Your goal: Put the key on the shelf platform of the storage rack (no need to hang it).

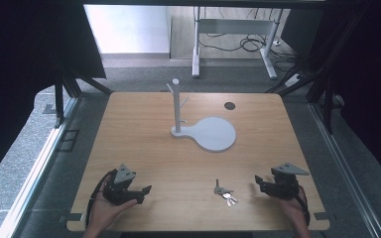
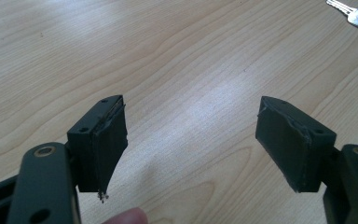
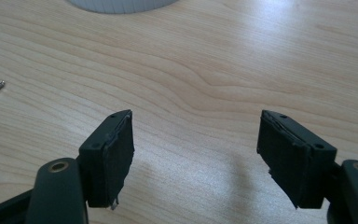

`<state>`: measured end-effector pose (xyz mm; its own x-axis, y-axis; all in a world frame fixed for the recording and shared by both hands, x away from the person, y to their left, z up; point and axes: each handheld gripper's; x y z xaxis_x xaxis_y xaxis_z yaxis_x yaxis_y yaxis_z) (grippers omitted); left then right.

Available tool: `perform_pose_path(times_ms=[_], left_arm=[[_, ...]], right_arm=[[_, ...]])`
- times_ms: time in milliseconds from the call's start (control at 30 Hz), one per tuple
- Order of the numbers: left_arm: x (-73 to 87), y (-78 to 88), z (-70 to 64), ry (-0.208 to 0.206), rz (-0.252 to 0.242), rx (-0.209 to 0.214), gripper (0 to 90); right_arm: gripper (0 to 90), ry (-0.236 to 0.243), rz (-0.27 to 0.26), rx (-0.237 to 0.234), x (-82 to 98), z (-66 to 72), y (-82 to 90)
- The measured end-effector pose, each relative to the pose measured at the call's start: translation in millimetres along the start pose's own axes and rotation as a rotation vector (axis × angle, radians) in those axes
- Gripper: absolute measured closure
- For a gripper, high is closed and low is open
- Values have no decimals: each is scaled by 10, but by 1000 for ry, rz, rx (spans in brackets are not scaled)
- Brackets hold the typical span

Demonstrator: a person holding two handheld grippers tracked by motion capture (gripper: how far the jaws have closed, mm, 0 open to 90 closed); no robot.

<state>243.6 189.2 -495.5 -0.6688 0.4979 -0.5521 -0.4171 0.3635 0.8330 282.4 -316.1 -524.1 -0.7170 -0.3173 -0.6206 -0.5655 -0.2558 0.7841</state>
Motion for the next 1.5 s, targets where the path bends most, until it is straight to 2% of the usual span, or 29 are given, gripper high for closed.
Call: perform_pose_path(times_ms=[133, 400, 500, 600, 700, 733, 833, 1000, 1033, 1067, 1133, 1233, 1300, 1500], left_arm=[[9, 19, 6, 7, -4, -3, 251], [5, 35, 6, 9, -7, -5, 248], [18, 28, 16, 23, -9, -9, 248], [4, -7, 37, 17, 5, -15, 247], [2, -5, 45, 21, 2, -11, 247], [2, -3, 49, 24, -1, -12, 247], [-4, 2, 46, 22, -2, -13, 248], [-24, 32, 25, 12, -9, -9, 247], [-24, 32, 25, 12, -9, -9, 247], [-24, 47, 30, 11, -15, -8, 247], [-23, 51, 34, 12, -14, -8, 248], [-17, 38, 40, 13, -9, -8, 248], [-17, 32, 38, 10, -6, -8, 248], [-19, 38, 32, 12, -7, -6, 249]], right_arm=[[290, -1, -15, -16, 0, -16, 20], [319, 34, -15, -51, -19, 2, 85], [331, 40, 17, -71, -54, 37, 109], [355, 82, 32, -95, -81, 90, 117], [377, 130, 53, -95, -125, 122, 163], [377, 130, 53, -95, -125, 122, 163], [419, 159, 53, -133, -218, 125, 273], [448, 239, 108, -157, -358, 207, 408], [448, 239, 108, -157, -358, 207, 408], [458, 265, 123, -172, -430, 254, 480], [463, 274, 128, -179, -460, 273, 508], [481, 312, 152, -208, -556, 331, 564], [484, 312, 158, -212, -564, 339, 567], [525, 355, 203, -235, -684, 431, 547]])
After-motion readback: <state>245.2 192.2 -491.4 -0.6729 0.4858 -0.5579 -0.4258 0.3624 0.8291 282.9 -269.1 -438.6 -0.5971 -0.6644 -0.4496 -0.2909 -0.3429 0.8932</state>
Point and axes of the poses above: each handheld gripper's, and its own axes: y roughly backward along the jaws, x roughly out of its underside, z roughly to its left, and after that the axes turned 12 degrees about z, right-handed
